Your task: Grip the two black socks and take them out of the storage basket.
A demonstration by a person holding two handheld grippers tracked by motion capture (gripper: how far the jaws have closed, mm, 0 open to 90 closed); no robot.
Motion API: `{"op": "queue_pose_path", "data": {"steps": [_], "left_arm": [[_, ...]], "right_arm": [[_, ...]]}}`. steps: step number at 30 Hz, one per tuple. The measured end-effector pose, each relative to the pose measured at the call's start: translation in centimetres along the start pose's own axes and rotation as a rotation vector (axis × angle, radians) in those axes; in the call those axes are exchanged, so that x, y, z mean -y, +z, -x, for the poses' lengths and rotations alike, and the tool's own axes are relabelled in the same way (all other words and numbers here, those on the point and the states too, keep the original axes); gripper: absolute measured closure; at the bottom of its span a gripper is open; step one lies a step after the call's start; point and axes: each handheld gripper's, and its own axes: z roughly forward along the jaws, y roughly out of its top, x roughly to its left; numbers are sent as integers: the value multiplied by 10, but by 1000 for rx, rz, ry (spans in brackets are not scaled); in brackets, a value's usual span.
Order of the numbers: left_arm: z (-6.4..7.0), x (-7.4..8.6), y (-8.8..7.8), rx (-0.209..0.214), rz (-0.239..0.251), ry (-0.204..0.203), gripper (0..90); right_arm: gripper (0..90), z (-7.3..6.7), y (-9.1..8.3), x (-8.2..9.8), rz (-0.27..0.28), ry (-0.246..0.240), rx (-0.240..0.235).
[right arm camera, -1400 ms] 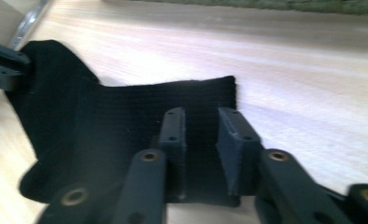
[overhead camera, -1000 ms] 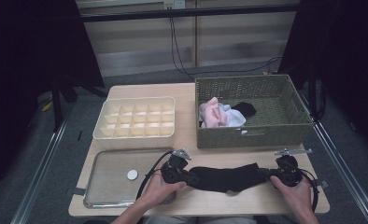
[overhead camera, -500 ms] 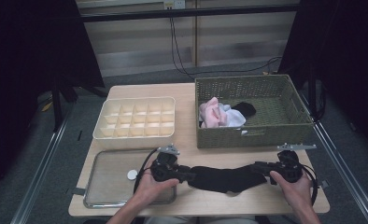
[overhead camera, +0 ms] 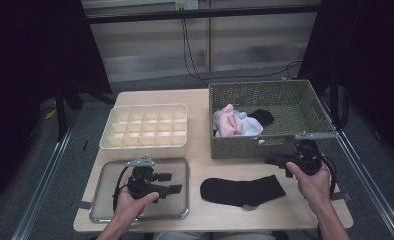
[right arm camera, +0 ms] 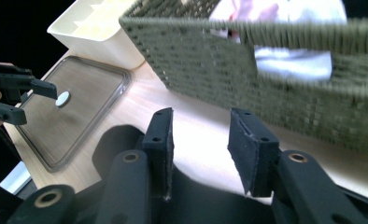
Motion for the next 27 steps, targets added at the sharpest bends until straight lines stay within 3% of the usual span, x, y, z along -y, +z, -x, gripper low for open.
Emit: {"op": "queue_pose_path", "data": {"steps": [3,9,13,16,19,27], "left_arm": [[-5,3,-1,-30,-1,-14,305],[-5,2,-2,-36,12,-9,303],[-8,3,-6,-42,14,-11,301],[-9,4,-7,-45,21,-20,302],[-11,4,-9,-51,15,-23,281],[-11,6,-11,-41,32,-48,275]], "right_arm": [[633,-3,1,-13,-1,-15,-10],[666,1,6,-43,0,-34,-12],[678,11,14,-60,8,-20,-29],[680,20,21,-70,-1,-11,0],[679,28,27,-79,4,9,-5],[679,48,47,-108,-30,1,23]]}}
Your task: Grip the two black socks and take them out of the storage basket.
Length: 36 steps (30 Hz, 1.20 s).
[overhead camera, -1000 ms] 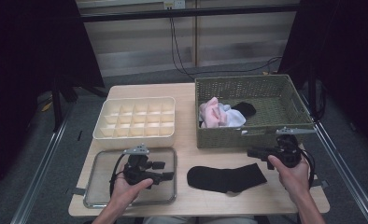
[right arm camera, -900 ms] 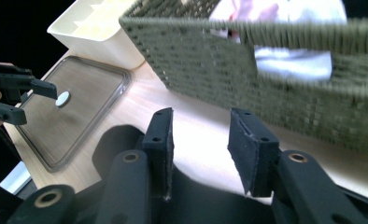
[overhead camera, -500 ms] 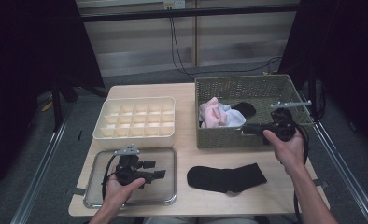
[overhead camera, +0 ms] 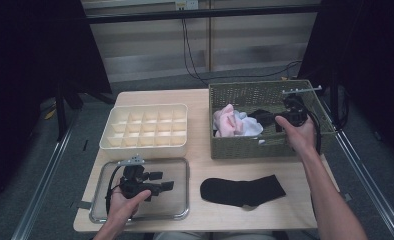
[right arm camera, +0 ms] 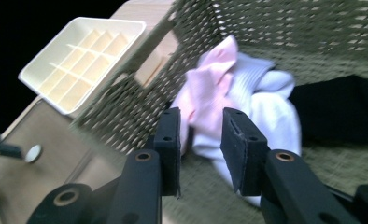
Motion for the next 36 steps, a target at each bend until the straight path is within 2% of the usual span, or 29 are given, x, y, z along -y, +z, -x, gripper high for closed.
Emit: {"op": "queue_pose_path", "data": {"steps": [2,6,10,17,25,28,32,33,36], "left_arm": [[1,0,0,-5,-5,11,276],[0,1,-1,-4,0,6,275],[1,1,-4,2,11,8,284],[1,1,-2,1,5,9,286],[-3,2,-8,0,24,-10,292],[-4,2,-8,-6,24,-14,294],[-5,2,-9,-5,22,-12,295],[-4,2,-9,-4,24,-15,295],[-5,2,-9,-3,23,-18,295]], "right_arm": [[678,5,4,-6,-19,-7,24],[667,15,10,-13,-34,4,51],[647,27,16,-18,-52,15,36],[644,41,23,-32,-70,27,59],[643,71,36,-38,-103,87,75],[640,80,44,-37,-145,123,114],[636,84,53,-44,-187,110,181],[640,85,55,-45,-194,108,190],[641,91,62,-45,-205,140,193]]}}
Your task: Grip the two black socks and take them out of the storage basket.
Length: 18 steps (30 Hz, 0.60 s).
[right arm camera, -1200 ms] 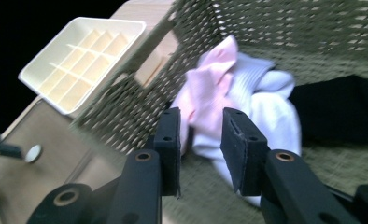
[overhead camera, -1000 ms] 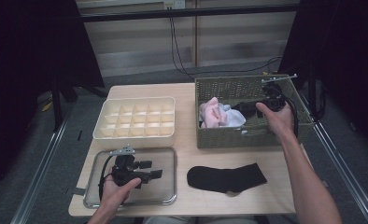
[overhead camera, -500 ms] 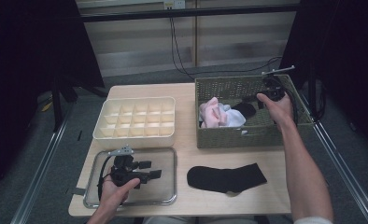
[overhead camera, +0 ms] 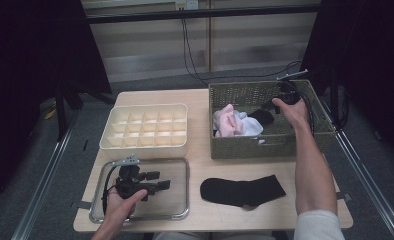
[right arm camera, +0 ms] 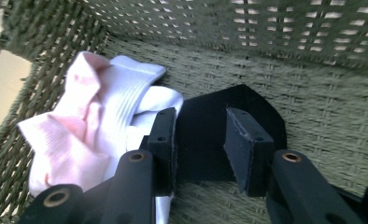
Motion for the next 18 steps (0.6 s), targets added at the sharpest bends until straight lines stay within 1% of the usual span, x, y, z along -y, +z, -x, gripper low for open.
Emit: {"op": "queue_pose_path", "data": {"steps": [1,2,3,4,6,7,8,9,10,11,12,13,14,16,18], "left_arm": [[0,0,0,-1,0,4,296],[0,1,0,-2,-2,5,296],[0,1,0,-1,-4,8,295],[0,0,0,4,-7,13,295],[1,0,0,5,-5,12,296],[1,0,0,9,-7,15,296],[1,0,0,10,-8,18,296],[1,0,0,11,-13,19,296],[1,0,0,12,-15,21,296],[1,1,1,11,-12,17,296],[1,1,1,9,-12,16,296],[2,1,1,8,-13,18,297],[2,1,1,10,-9,17,298],[2,0,2,12,-12,22,299],[3,0,3,12,-17,23,299]], "right_arm": [[640,2,3,-1,-11,4,10],[640,4,5,-2,-13,13,0],[640,7,5,-3,10,33,-19],[640,9,5,-4,19,43,-27],[636,13,6,-5,21,62,-2],[635,16,7,-5,21,76,-8],[629,19,8,-4,10,89,5],[612,22,9,-3,-5,94,31],[595,25,11,-2,-18,94,33],[586,27,13,-2,-43,96,29],[587,28,14,-1,-74,86,58],[588,29,14,-1,-74,87,82],[588,32,14,-1,-64,101,73],[594,35,15,-1,-67,104,90],[596,38,17,0,-74,131,89]]}}
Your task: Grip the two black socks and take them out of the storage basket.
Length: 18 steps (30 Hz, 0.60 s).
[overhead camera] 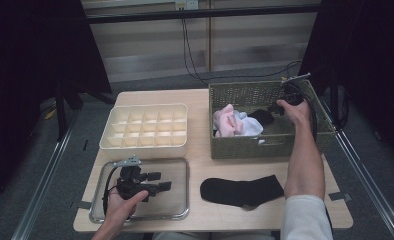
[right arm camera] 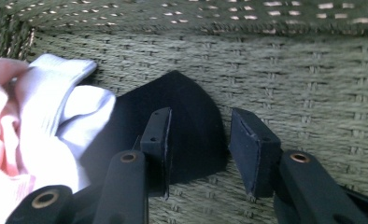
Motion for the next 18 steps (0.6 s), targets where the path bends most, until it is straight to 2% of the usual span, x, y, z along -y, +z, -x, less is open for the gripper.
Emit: {"op": "queue_pose_path", "data": {"steps": [4,5,6,8,9,10,11,14,15,17,18], "left_arm": [[0,0,1,-3,-2,-3,297],[1,0,1,-4,5,-8,297],[0,0,0,-2,3,-4,297],[1,1,0,-3,9,-9,297],[0,1,-1,-3,7,-7,297],[0,1,-1,-7,9,-8,297],[0,1,-1,-6,8,-8,297],[0,1,-1,-6,12,-13,298],[0,1,-1,-10,15,-17,297],[0,1,-1,-14,15,-20,298],[-1,1,-1,-15,17,-21,297]], "right_arm": [[608,0,7,1,-8,20,-23],[607,0,8,0,-15,5,-11],[605,1,9,1,-27,-2,21],[604,3,9,2,-25,47,23],[597,3,10,2,-29,26,44],[596,2,11,2,-36,35,35],[591,3,13,2,-42,17,21],[584,2,18,3,-69,26,14],[598,2,19,3,-63,43,5],[638,2,19,3,-66,57,16],[653,3,20,3,-85,62,7]]}}
